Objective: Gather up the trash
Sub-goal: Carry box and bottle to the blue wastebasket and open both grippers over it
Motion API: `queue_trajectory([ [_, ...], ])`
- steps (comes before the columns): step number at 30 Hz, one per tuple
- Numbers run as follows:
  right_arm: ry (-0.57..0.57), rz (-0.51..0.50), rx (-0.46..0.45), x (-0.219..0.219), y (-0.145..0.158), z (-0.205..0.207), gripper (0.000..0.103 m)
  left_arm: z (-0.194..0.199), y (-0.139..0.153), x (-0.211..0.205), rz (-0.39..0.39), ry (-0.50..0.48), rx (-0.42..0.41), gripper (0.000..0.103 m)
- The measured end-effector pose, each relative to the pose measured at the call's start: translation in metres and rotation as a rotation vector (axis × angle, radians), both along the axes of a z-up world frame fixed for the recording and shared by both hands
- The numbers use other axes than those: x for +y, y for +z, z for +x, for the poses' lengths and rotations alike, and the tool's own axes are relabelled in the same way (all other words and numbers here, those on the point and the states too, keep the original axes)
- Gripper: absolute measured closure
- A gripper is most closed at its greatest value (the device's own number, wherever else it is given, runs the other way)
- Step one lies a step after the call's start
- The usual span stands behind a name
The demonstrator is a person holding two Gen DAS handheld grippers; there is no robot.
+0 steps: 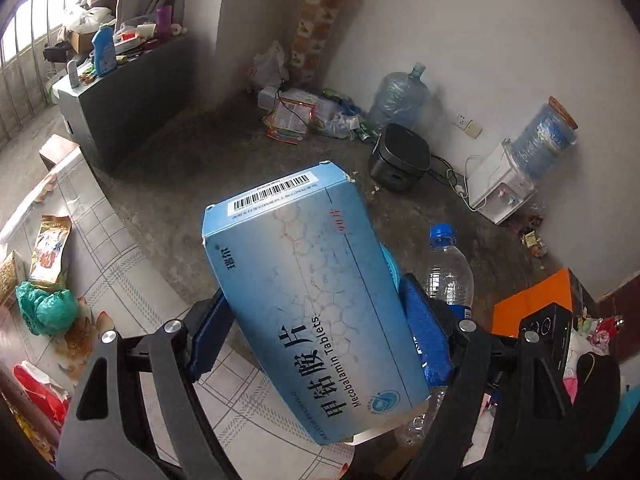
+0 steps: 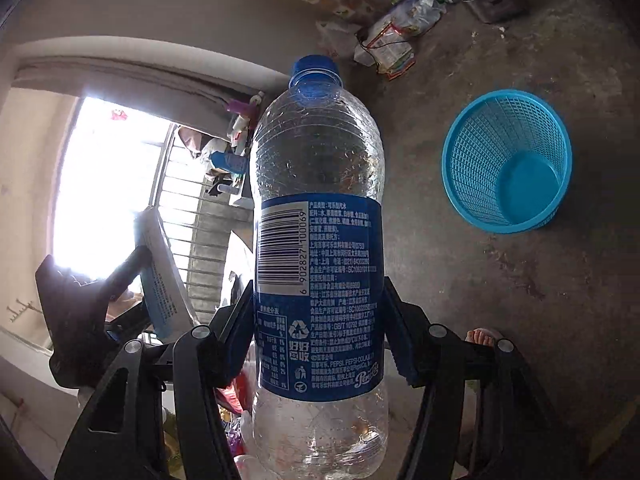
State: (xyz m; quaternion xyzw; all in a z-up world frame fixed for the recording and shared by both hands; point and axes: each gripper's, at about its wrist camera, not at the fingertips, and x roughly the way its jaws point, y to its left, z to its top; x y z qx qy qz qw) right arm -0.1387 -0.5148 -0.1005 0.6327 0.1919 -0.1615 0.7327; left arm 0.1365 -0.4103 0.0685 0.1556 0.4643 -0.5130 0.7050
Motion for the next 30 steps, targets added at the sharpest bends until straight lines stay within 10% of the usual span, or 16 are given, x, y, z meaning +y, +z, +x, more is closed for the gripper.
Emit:
queue_trajectory([
  [7,-0.098,0.295,0.036,-0.079,-0.126,0.003,0.045,-0.012,-0.133,-0.145,0.24,-0.1,0.092,0.027],
  [15,-0.254,0.46,0.153,-0.147,-0.231,-0.007,0.035,-0.027,-0.226,-0.238,0.334,-0.079,0.147,0.022],
  [22,-0.289,0.436,0.195,-0.159,-0.247,-0.011,0.034,-0.045,-0.22,-0.234,0.31,-0.115,0.115,0.022],
  [30,-0.295,0.16,0.234,-0.122,-0.165,-0.032,0.034,-0.058,-0.132,-0.193,0.161,-0.206,0.016,0.022],
])
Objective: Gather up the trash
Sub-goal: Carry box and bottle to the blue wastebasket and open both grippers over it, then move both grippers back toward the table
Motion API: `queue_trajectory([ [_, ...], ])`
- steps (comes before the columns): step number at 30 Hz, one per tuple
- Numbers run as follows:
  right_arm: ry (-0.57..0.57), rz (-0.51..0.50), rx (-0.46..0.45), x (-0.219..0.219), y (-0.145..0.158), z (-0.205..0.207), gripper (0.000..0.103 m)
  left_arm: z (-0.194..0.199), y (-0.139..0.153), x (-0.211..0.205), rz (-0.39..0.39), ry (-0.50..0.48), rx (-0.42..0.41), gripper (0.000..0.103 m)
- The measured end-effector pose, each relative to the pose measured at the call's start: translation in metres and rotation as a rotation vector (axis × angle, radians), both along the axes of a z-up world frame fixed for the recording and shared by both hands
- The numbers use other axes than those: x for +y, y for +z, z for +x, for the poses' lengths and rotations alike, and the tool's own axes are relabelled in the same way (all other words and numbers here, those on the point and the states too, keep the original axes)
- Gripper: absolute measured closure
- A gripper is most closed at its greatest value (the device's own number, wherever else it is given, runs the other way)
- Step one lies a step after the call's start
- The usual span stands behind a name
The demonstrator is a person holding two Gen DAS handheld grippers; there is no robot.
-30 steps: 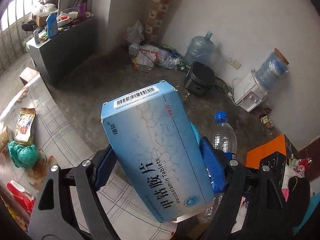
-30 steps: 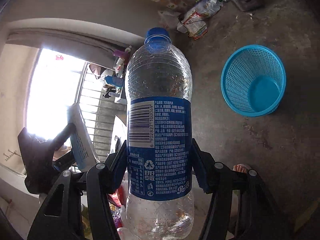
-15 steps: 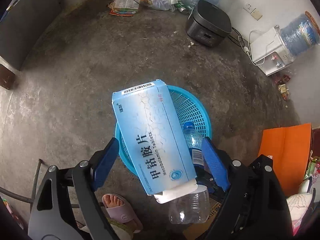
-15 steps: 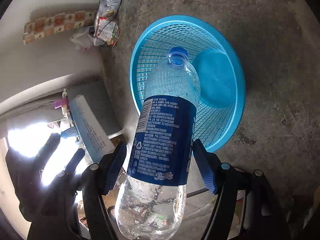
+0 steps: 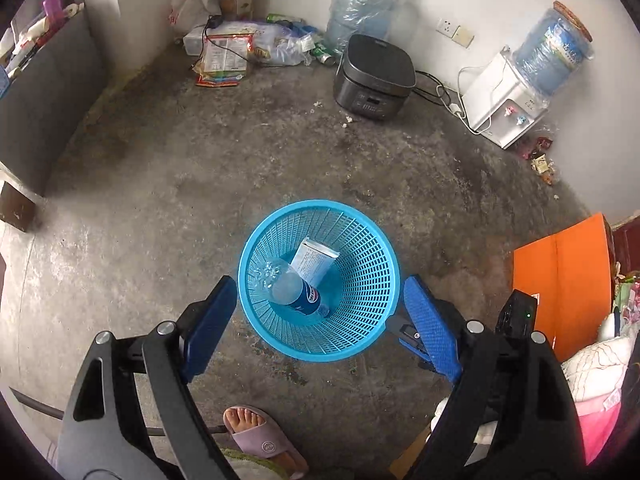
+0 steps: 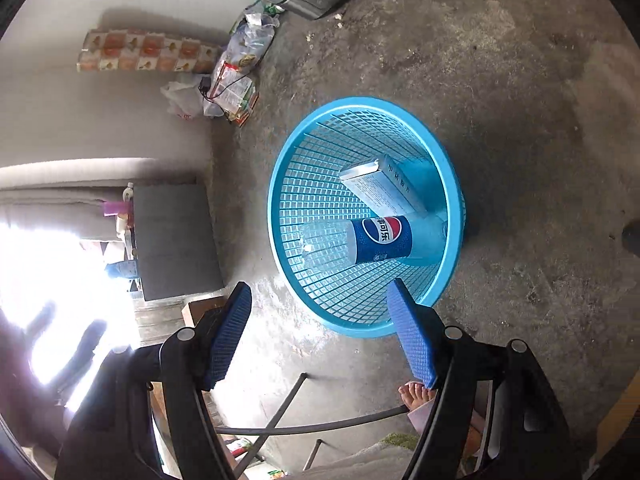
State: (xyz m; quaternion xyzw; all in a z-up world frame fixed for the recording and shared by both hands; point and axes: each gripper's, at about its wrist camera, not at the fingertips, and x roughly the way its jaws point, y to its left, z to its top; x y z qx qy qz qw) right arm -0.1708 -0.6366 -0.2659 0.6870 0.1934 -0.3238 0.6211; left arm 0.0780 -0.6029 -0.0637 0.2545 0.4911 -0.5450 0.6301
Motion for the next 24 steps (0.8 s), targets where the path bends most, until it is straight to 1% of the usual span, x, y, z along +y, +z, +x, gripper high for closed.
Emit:
queue_trajectory([
  [3,0.041,-0.184,0.072,0.021,0.052,0.001,0.034,0.0,0.052,0.033,-0.101,-0.032,-0.028,0.022],
  [6,0.085,-0.388,0.131,0.047,0.11,0.007,0.034,0.004,0.11,0.081,-0.215,-0.048,-0.062,0.022],
  [8,0.117,-0.519,0.153,0.067,0.15,0.011,0.026,0.008,0.146,0.12,-0.287,-0.046,-0.078,0.022],
  [10,0.148,-0.656,0.168,0.089,0.187,0.017,0.021,0.011,0.177,0.162,-0.356,-0.032,-0.102,0.022],
  [11,0.165,-0.728,0.179,0.102,0.206,0.021,0.017,0.012,0.192,0.186,-0.393,-0.023,-0.117,0.02],
  [12,0.181,-0.79,0.189,0.115,0.222,0.024,0.015,0.013,0.206,0.211,-0.427,-0.005,-0.135,0.019],
  [14,0.213,-0.905,0.199,0.141,0.253,0.033,0.009,0.014,0.227,0.259,-0.483,0.039,-0.157,0.018],
  [16,0.246,-1.004,0.197,0.166,0.276,0.041,0.007,0.017,0.242,0.306,-0.529,0.094,-0.175,0.016],
  [17,0.267,-1.047,0.185,0.18,0.286,0.045,0.007,0.019,0.247,0.332,-0.554,0.134,-0.181,0.013],
  [20,0.341,-1.144,0.131,0.215,0.309,0.056,0.007,0.023,0.261,0.404,-0.616,0.252,-0.222,0.012],
  [23,0.448,-1.228,0.082,0.252,0.323,0.067,0.007,0.023,0.269,0.474,-0.644,0.389,-0.297,0.011],
  [24,0.482,-1.24,0.065,0.262,0.326,0.07,0.007,0.023,0.269,0.496,-0.651,0.434,-0.315,0.011],
])
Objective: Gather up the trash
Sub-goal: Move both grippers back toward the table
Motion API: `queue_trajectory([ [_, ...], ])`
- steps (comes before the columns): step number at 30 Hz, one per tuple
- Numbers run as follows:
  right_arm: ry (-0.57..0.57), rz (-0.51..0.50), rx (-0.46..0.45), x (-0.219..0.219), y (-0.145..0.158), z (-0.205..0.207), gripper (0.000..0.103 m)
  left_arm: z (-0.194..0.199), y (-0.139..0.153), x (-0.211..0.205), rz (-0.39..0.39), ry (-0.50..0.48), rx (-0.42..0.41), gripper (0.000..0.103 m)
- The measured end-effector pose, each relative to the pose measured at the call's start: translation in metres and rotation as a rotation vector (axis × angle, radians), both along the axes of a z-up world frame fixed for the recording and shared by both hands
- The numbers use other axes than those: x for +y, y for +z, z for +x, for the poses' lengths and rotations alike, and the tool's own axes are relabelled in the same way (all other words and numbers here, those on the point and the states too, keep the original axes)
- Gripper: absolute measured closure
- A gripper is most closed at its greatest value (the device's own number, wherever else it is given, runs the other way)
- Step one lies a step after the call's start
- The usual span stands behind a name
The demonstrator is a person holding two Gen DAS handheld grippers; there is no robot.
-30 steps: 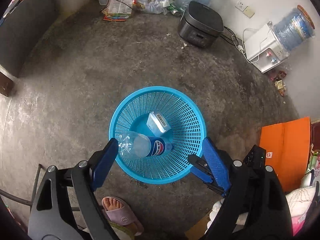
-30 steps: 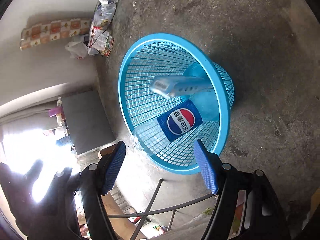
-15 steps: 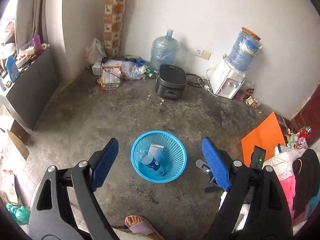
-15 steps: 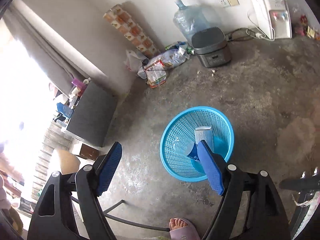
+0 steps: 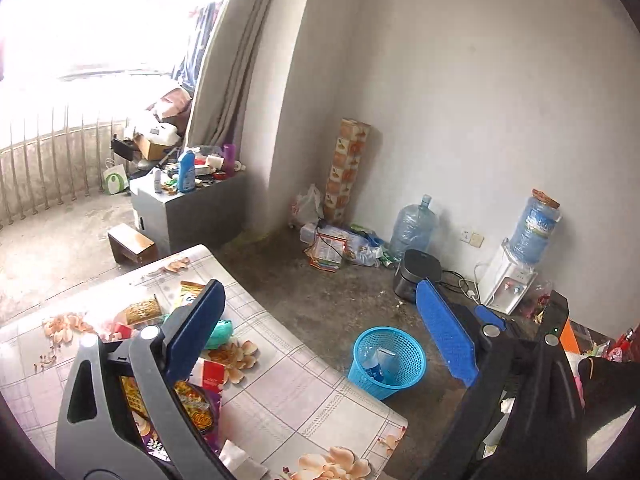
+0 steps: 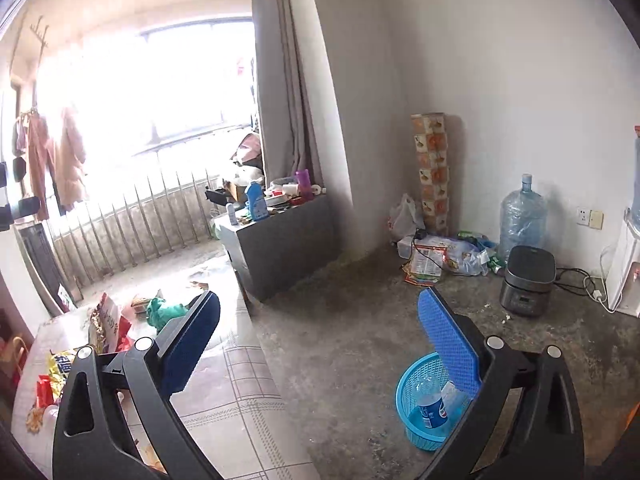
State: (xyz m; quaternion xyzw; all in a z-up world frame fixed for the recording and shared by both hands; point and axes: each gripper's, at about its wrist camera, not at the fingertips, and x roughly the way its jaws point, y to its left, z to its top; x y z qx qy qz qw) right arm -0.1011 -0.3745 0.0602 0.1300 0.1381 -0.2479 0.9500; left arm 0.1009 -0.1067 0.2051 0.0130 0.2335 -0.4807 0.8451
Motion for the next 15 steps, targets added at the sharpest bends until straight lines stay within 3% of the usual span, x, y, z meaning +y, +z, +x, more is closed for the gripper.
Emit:
queue_trajectory([
  [3,0.071,0.023,-0.005,0.026,0.004,0.006,0.007,-0.002,-0.006,0.06,-0.007,0.127,-0.008,0.011],
  [7,0.189,0.079,0.001,0.059,0.002,0.019,0.007,-0.01,-0.029,0.122,0.05,0.272,-0.008,0.011],
  [11,0.317,0.124,0.07,0.084,-0.007,0.041,0.007,-0.011,-0.069,0.173,0.065,0.34,0.114,0.011],
  [15,0.413,0.201,0.131,0.104,-0.02,0.057,0.007,-0.018,-0.118,0.187,0.071,0.341,0.245,0.011],
])
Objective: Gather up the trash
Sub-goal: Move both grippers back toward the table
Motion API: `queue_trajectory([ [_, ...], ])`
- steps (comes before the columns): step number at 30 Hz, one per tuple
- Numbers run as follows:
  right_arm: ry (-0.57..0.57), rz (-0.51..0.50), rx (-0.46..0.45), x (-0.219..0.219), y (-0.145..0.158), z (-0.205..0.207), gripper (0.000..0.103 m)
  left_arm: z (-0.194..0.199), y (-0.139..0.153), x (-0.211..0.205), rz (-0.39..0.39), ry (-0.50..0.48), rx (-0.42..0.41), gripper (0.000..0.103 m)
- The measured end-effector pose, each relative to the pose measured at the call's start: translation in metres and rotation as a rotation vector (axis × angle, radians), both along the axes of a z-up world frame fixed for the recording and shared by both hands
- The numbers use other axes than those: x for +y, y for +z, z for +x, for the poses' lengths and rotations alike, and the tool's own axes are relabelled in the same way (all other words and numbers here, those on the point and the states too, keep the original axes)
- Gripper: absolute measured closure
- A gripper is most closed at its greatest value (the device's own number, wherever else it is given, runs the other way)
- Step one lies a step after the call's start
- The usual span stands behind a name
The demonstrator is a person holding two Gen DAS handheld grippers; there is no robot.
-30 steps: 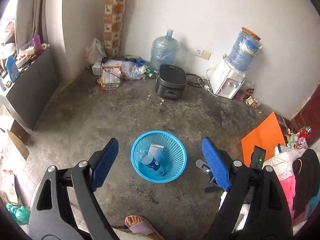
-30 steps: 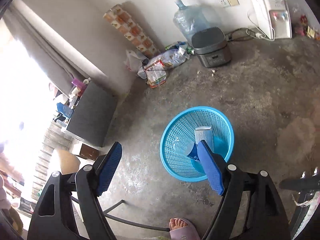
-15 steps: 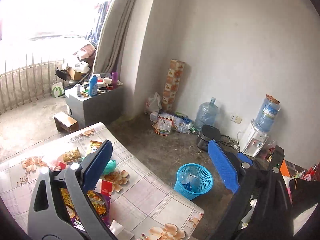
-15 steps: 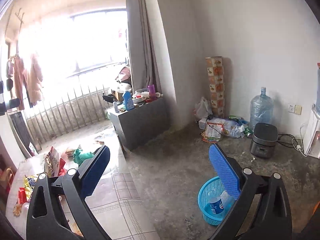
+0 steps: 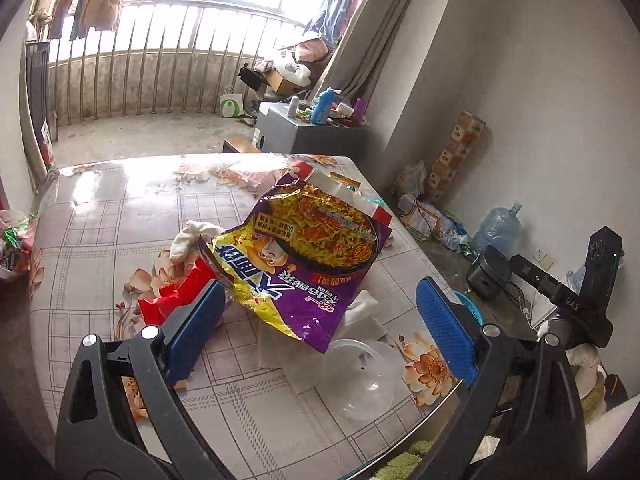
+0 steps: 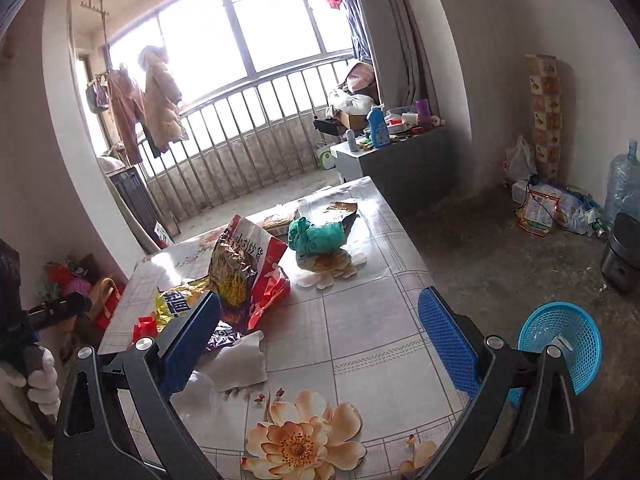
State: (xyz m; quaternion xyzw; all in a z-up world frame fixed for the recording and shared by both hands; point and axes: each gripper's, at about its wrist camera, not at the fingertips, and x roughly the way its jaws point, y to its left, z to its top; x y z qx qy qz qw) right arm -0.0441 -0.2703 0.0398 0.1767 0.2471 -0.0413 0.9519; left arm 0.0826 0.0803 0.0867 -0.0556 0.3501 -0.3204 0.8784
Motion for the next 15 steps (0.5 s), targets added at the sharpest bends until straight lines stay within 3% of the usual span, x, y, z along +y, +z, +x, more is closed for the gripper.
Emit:
queue_trajectory([
  [3,0.045,0.063,0.06,0.01,-0.013,0.012,0.015,-0.01,-0.027,-0.003,-0.059,-0.059,0.075,0.012],
  [6,0.079,0.126,0.127,0.013,-0.03,0.026,0.024,-0.022,-0.045,-0.021,-0.121,-0.168,0.151,0.021],
  [12,0.188,0.261,0.224,0.022,-0.061,0.061,0.034,-0.026,-0.075,-0.056,-0.088,-0.247,0.235,0.044],
  [15,0.249,0.282,0.274,0.032,-0.074,0.083,0.038,-0.024,-0.083,-0.062,-0.073,-0.261,0.253,0.057],
])
